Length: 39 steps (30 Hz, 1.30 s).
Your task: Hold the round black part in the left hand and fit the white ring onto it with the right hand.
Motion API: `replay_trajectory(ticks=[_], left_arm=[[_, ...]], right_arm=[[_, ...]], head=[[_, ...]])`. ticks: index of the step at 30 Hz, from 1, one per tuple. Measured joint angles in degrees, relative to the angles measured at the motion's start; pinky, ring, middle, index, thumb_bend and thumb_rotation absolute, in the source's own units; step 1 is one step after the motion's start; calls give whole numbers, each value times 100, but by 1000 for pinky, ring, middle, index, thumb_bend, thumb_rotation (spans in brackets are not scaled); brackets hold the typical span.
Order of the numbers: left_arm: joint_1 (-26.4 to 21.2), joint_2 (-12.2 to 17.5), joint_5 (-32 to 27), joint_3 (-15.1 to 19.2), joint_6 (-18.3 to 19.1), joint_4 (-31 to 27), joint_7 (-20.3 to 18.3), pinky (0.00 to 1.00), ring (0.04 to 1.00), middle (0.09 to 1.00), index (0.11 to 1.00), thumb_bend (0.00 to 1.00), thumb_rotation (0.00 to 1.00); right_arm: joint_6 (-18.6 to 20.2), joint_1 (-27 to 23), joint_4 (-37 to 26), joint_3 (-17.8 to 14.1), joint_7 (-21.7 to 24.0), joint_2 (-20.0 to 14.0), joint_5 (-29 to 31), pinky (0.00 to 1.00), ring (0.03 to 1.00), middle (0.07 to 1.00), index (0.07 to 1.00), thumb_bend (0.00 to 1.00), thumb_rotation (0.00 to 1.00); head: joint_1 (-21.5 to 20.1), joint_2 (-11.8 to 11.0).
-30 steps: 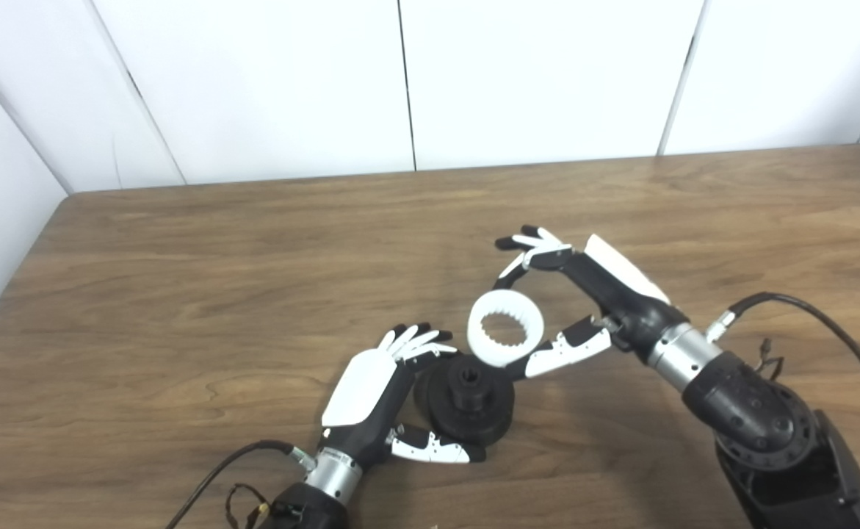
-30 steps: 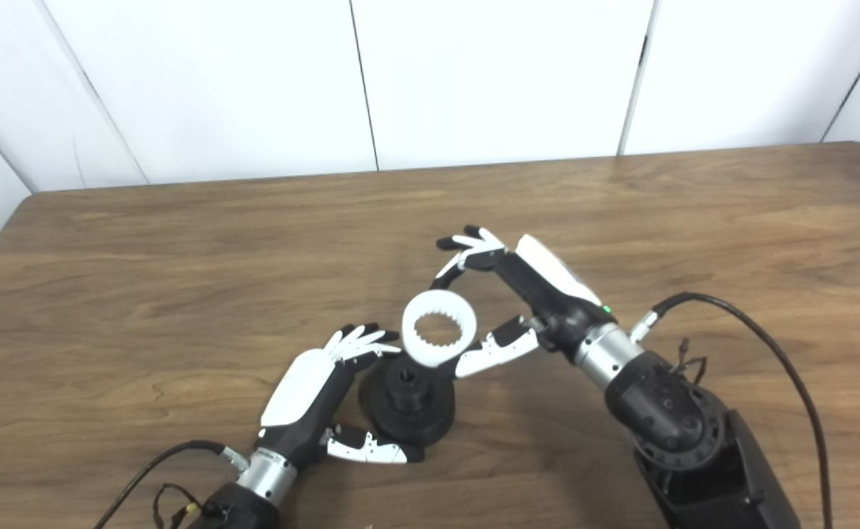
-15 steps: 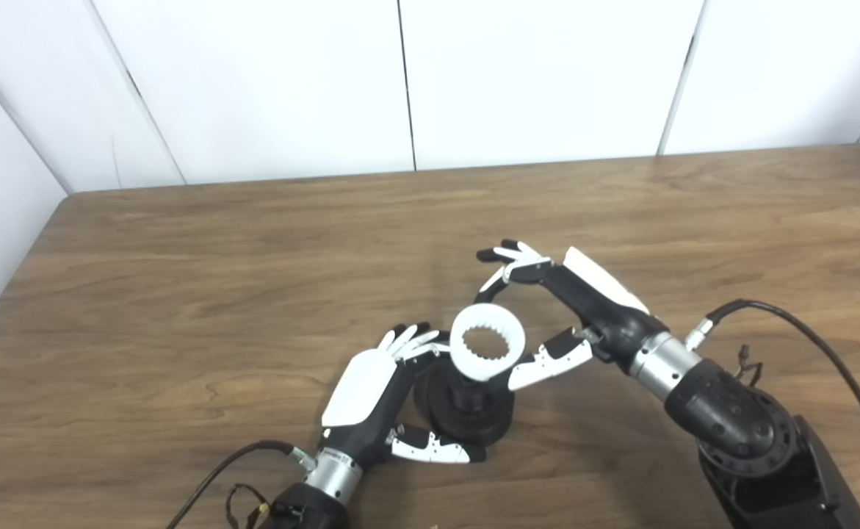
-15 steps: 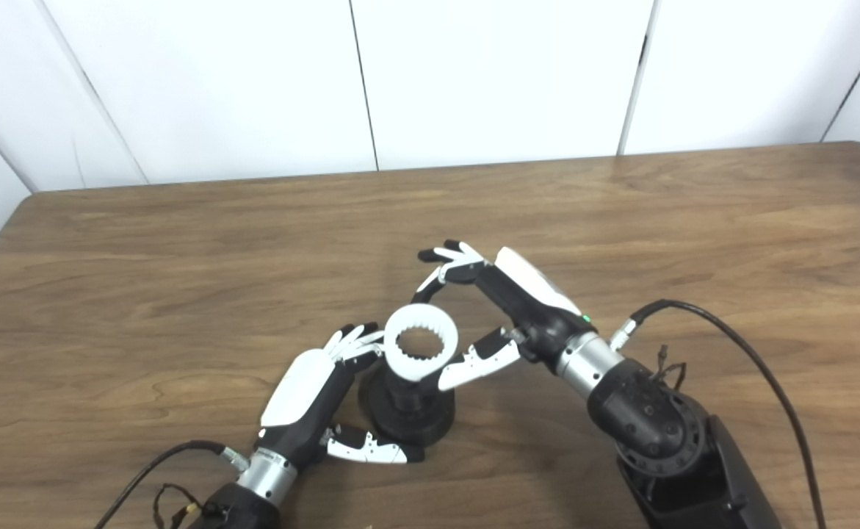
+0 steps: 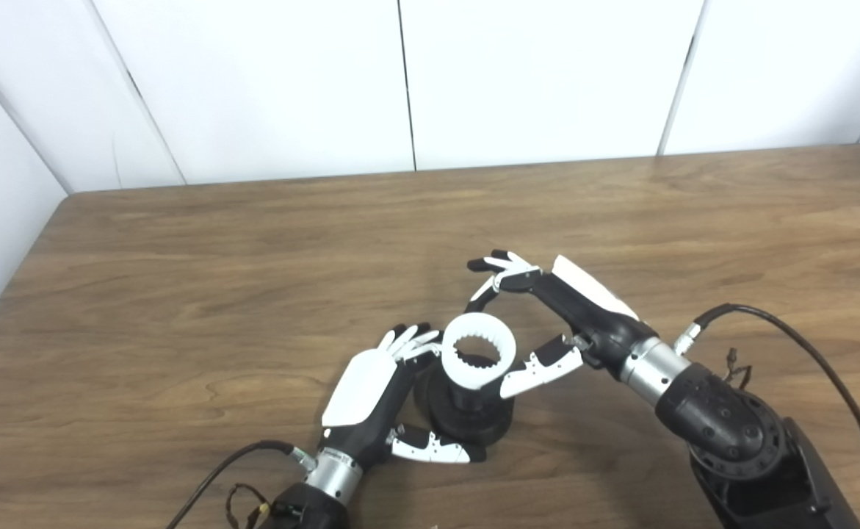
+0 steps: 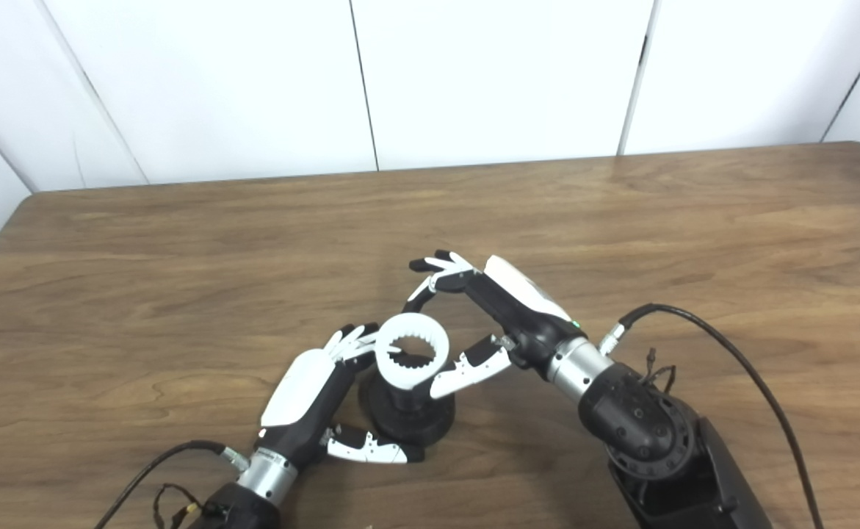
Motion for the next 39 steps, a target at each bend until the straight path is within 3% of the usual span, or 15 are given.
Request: replay_trajectory(ticks=[39], left_arm=[[1,-33,15,1,20,-1,1,1000,957,881,672,913,324]], right_arm=[[-5,62,197,129,126,-21,-88,1000,1000,902,491,524,156]], head=[[62,88]])
